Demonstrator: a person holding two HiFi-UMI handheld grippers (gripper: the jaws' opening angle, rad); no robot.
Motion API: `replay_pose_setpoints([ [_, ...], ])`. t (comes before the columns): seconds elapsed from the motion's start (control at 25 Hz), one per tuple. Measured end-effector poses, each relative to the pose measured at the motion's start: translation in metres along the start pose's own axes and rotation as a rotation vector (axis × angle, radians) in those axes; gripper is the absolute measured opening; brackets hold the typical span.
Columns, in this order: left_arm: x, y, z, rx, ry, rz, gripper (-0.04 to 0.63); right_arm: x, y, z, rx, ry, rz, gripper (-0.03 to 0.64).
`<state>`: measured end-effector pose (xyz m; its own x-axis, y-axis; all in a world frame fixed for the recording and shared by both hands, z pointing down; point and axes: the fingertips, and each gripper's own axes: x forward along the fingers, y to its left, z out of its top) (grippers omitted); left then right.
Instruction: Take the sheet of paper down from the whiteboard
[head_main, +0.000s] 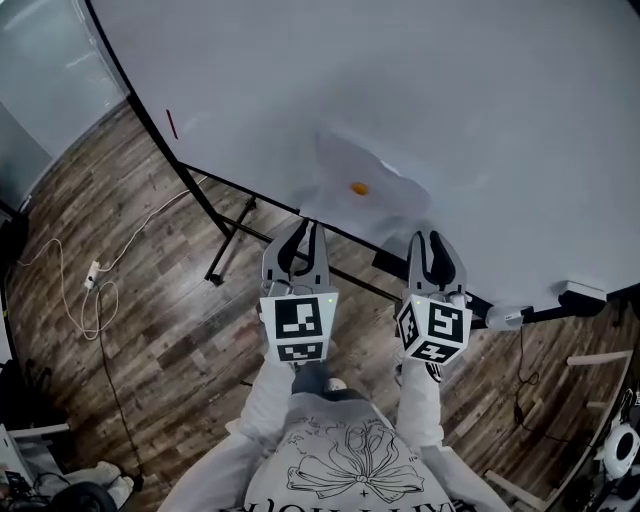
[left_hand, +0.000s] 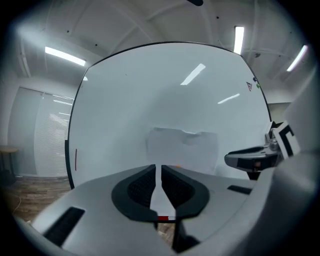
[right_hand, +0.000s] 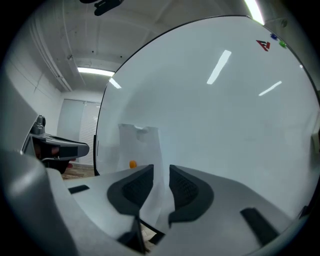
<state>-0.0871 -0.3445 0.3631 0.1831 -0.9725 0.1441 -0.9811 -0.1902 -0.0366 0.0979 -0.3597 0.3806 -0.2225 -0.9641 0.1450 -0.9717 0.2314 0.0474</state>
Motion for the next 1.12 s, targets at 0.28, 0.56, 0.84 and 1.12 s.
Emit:
replay_pose_setpoints([
  [0.28, 0.038, 0.002, -0.009, 0.013, 0.027, -0.063, 0.02, 0.03, -0.001, -0.01, -0.014, 0.029, 0.001, 0.126],
  [0.56, 0.064, -0.006, -0.02, 0.012, 0.057, -0.146, 0.109, 0.044, 0.004, -0.014, -0.016, 0.036, -0.002, 0.126],
  [0.84, 0.089, -0.021, -0.031, 0.037, 0.077, -0.211, 0.168, 0.055, 0.005, -0.015, -0.015, 0.033, 0.01, 0.12],
  [1.12, 0.107, -0.033, -0.034, 0.043, 0.082, -0.246, 0.176, 0.059, 0.001, -0.019, -0.014, 0.035, 0.003, 0.091],
])
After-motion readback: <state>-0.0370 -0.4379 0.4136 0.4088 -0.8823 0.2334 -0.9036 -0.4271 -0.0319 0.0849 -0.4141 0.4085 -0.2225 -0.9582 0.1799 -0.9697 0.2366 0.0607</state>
